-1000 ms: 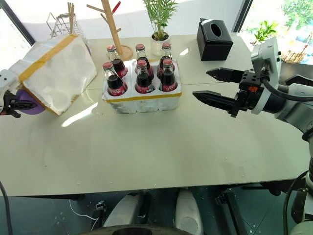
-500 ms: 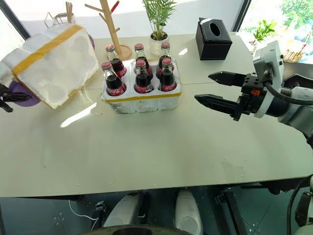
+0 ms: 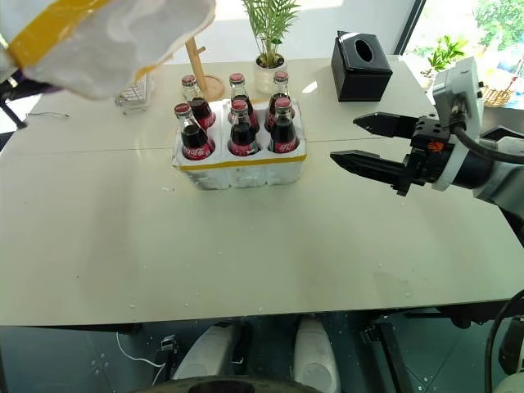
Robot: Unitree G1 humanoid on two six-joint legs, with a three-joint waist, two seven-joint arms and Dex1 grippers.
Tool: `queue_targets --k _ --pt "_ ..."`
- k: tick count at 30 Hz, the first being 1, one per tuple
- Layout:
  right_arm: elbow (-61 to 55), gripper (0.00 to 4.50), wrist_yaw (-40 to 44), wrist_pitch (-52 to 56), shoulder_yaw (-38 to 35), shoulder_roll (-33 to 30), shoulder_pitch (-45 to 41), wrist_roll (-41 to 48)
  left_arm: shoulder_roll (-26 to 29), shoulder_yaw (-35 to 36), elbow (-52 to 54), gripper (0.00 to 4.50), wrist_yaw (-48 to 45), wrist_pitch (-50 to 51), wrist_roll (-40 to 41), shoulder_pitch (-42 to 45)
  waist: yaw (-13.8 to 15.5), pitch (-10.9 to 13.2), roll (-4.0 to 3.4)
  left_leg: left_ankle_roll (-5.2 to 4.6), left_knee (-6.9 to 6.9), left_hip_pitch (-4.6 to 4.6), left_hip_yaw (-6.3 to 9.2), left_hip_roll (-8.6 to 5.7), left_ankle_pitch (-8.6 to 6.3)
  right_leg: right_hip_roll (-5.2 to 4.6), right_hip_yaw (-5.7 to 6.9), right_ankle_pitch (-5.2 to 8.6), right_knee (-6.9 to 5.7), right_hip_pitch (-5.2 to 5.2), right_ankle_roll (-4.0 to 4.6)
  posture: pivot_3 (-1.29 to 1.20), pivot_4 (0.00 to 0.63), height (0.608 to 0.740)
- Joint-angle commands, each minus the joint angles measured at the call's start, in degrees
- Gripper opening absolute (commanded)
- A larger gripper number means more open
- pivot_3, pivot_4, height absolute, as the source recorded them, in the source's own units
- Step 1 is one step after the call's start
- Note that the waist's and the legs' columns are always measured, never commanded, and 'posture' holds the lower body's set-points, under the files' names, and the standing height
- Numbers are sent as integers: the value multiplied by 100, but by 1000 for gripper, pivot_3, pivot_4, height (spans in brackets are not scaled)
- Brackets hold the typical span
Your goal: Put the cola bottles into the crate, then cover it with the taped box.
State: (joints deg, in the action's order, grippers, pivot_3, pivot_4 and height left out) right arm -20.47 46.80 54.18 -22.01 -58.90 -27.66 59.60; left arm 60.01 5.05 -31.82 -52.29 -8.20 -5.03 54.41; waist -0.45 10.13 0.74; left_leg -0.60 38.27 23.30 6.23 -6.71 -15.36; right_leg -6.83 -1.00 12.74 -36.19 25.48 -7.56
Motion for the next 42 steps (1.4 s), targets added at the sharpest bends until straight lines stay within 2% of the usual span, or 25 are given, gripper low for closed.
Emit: queue_targets --k 1,5,13,20,24,26,27,31,33,39,42 --pt "-38 4500 -51 -90 -113 26 -124 38 -34 -385 -135 326 1377 -1176 -1000 335 -20 0 0 0 -1 0 -1 0 0 0 0 0 1 1 0 0 150 740" --pt "-95 4500 -141 -52 -254 12 -11 92 -305 -984 -343 326 2534 -2172 -1945 600 -12 0 0 1 -4 1 -2 -1 0 0 -1 0 2 4 0 0 150 740" --pt "-357 4500 -366 60 -651 -11 372 292 -536 -1583 -679 326 3862 -3658 -2881 702 -17 0 0 0 -3 2 -2 -3 0 -1 -1 -1 2 3 -3 0 150 740" --pt "-456 4500 -556 92 -789 -17 459 514 -590 -2071 -906 326 4810 -3466 -3983 832 -11 0 0 -1 -3 0 -4 -4 0 0 -1 -3 2 0 -5 0 150 740" --pt "-432 4500 -596 54 -742 -20 443 539 -657 -2116 -714 326 5008 -3331 -4091 638 -5 0 0 -1 -2 1 -3 -5 0 -1 -1 -4 2 0 -8 0 150 740" --pt "-379 4500 -580 11 -678 -5 415 497 -620 -2054 -440 326 4820 -3444 -3810 242 -8 -2 -2 -1 -2 1 -3 -5 0 -1 -2 -4 1 0 -8 0 150 740" --pt "-361 4500 -574 -4 -657 0 406 482 -607 -2024 -342 1381 4736 -3472 -3693 105 -10 -2 -3 -2 -2 -1 -3 -5 0 -1 -3 -4 0 0 -8 0 150 740" --pt "-260 4500 -524 -79 -511 23 329 394 -496 -1843 131 3300 4422 -3268 -3382 -429 -15 -2 -3 -1 -3 1 -3 -4 0 -1 -3 -4 1 3 -8 0 150 740" --pt "-199 4500 -494 -115 -431 37 269 356 -408 -1769 317 4413 4266 -3163 -3289 -663 -14 -2 -3 -1 -2 1 -3 -4 0 -1 -4 -4 2 2 -8 0 150 740" --pt "-90 4500 -342 -243 -246 80 284 155 86 -1298 919 4468 3958 -3127 -2844 -1556 -16 -3 -4 -1 -4 0 -3 -4 0 -3 -5 -4 3 2 -8 0 150 740" --pt "-43 4500 -304 -283 -198 103 287 93 360 -909 1161 4468 3821 -3157 -2378 -2122 -21 -2 -4 -1 -4 0 -2 -3 0 -2 -5 -4 2 3 -8 0 150 740"
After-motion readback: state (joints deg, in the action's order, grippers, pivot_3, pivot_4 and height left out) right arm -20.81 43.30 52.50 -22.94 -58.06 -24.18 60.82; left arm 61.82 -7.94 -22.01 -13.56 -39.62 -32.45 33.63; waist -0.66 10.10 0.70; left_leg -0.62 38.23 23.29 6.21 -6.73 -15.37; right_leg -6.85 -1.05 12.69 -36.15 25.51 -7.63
